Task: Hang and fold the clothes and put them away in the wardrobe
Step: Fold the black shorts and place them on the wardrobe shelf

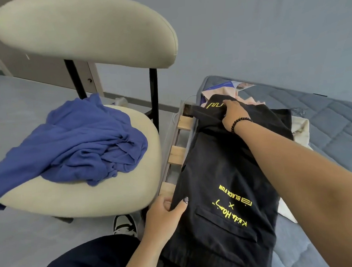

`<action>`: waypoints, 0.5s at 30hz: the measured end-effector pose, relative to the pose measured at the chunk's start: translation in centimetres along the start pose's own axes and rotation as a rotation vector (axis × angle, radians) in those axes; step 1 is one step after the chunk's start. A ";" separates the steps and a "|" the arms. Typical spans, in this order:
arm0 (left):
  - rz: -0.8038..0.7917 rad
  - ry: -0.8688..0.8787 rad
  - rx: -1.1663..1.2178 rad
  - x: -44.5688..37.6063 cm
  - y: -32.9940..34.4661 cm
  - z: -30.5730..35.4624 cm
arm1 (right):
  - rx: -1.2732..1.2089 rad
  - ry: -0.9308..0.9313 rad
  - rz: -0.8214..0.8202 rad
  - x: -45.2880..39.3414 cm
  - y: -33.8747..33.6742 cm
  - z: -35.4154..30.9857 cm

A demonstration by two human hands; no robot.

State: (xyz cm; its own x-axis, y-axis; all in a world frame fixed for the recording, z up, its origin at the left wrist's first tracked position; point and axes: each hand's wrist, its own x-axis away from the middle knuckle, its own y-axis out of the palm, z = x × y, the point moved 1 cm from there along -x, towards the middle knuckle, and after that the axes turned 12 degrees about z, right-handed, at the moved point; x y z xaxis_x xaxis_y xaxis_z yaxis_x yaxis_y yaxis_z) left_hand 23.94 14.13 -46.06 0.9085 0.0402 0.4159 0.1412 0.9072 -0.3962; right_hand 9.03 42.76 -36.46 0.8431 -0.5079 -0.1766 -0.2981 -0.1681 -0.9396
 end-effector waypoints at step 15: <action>-0.070 0.069 -0.111 -5.4 2.2 0.3 | -0.230 0.274 0.239 -6.8 -1.1 3.8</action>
State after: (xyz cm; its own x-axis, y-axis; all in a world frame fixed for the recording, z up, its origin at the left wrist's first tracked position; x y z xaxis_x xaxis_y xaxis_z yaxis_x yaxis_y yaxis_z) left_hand 19.23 16.03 -48.98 0.9194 -0.0543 0.3897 0.2444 0.8549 -0.4576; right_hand 5.31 49.59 -35.34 0.5973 -0.7559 -0.2681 -0.5892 -0.1869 -0.7861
